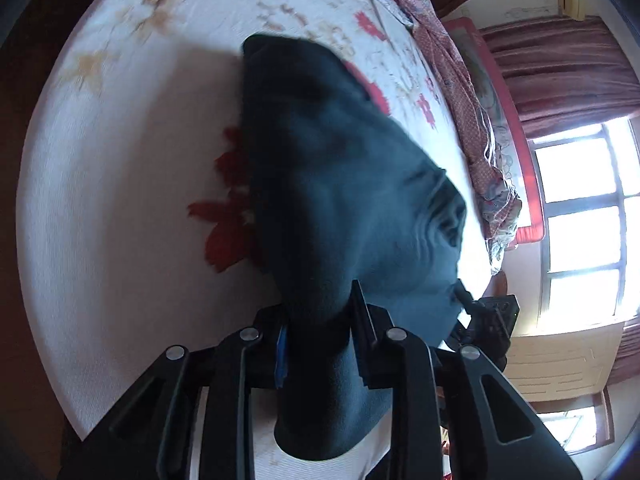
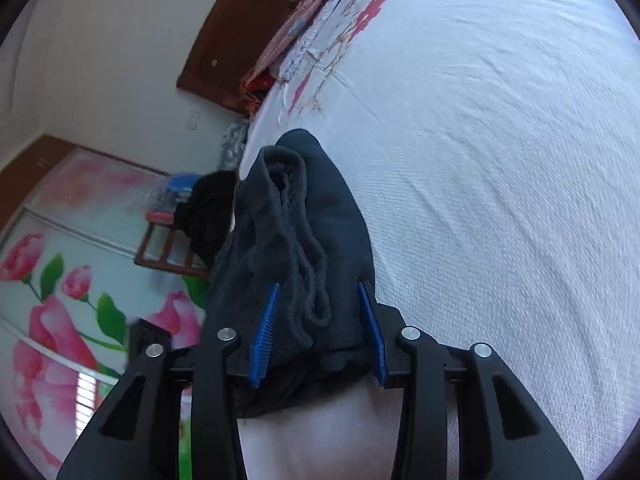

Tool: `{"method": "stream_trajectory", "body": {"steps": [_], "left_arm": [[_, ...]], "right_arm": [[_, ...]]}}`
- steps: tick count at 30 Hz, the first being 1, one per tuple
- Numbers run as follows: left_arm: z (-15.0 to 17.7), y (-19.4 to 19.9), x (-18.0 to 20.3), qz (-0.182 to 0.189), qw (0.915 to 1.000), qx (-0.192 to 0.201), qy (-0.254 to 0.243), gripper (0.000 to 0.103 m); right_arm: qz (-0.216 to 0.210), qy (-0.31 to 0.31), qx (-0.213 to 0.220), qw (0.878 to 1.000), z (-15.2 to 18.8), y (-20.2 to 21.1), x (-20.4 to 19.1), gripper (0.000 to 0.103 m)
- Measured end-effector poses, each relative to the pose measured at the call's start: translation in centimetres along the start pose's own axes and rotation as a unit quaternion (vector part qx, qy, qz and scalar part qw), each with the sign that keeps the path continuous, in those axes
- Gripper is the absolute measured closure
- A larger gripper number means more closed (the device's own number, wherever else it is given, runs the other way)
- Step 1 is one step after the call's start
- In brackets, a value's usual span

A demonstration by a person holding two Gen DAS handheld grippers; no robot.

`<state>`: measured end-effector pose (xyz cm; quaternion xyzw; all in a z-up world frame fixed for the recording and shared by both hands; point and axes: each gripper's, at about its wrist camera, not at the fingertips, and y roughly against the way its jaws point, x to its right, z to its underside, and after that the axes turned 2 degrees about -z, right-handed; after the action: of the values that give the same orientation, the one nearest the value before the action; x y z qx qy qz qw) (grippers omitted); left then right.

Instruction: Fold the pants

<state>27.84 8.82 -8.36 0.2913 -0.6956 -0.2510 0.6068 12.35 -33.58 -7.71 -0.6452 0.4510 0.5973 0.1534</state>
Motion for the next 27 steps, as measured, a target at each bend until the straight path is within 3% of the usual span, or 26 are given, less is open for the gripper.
{"method": "stream_trajectory", "body": {"steps": [1,3,5,6,7,9,14,15,17,18,19,20,21,22,23,24,26,27], "left_arm": [[0.7,0.1,-1.2,0.027,0.9994,0.015,0.018,0.059],[1.5,0.7,-2.7,0.065,0.9961,0.022,0.056,0.056],[2.5,2.0,-3.0,0.056,0.9954,0.030,0.072,0.034],[3.2,3.3,-2.6,0.023,0.9963,0.053,0.063,0.030],[3.9,4.6,-1.8,-0.012,0.9956,0.081,0.045,0.022],[5.3,6.5,0.4,-0.049,0.9918,0.118,-0.005,0.018],[7.7,5.9,8.8,-0.039,0.9779,0.143,-0.148,0.011],[7.9,5.0,9.9,-0.033,0.9760,0.130,-0.172,0.011],[8.4,2.1,10.6,-0.065,0.9715,0.100,-0.205,0.011],[8.3,0.3,10.0,-0.084,0.9711,0.077,-0.210,0.011],[8.5,-1.1,9.3,-0.095,0.9705,0.067,-0.211,0.011],[8.9,-1.8,8.5,-0.100,0.9681,0.070,-0.219,0.011],[9.4,-2.1,8.5,-0.106,0.9616,0.079,-0.241,0.011],[9.5,-2.2,8.9,-0.120,0.9558,0.075,-0.258,0.011],[9.5,-2.1,9.3,-0.130,0.9534,0.071,-0.263,0.011],[9.5,-1.7,9.8,-0.136,0.9535,0.071,-0.259,0.011],[9.7,-0.1,10.6,-0.119,0.9587,0.082,-0.245,0.011],[10.0,0.5,11.4,-0.110,0.9569,0.095,-0.252,0.011]], "right_arm": [[0.011,0.004,-0.009,1.000,-0.1,0.4,-0.4,0.058],[0.059,0.019,-0.021,0.998,-0.4,1.7,-1.9,0.039],[0.074,0.038,-0.001,0.997,-0.6,4.1,-3.4,0.039],[0.082,0.044,0.015,0.996,-0.8,5.2,-4.2,0.039],[0.080,0.053,0.029,0.995,-1.0,6.0,-5.2,0.039],[0.039,0.064,0.041,0.996,-1.6,6.0,-7.6,0.039],[-0.079,0.080,-0.011,0.994,-1.4,-1.0,-12.6,0.039],[-0.080,0.072,-0.020,0.994,-1.3,-2.1,-12.2,0.039],[-0.027,0.069,-0.040,0.996,-0.4,-4.1,-9.6,0.039],[0.009,0.064,-0.036,0.997,0.0,-4.4,-7.6,0.043],[0.013,0.043,-0.026,0.999,0.0,-3.9,-5.2,0.088],[0.008,0.007,-0.019,1.000,-0.1,-3.1,-3.0,0.103],[-0.017,-0.036,-0.016,0.999,0.0,-2.3,-1.8,0.103],[-0.002,-0.039,-0.011,0.999,0.1,-1.6,-2.4,0.103],[0.020,-0.004,-0.011,1.000,0.0,-1.2,-4.4,0.101],[0.030,0.033,-0.016,0.999,-0.2,-1.2,-6.6,0.098],[-0.010,0.065,-0.041,0.997,-0.8,-2.6,-10.6,0.088],[-0.013,0.091,-0.065,0.994,-1.2,-4.3,-12.8,0.082]]}}
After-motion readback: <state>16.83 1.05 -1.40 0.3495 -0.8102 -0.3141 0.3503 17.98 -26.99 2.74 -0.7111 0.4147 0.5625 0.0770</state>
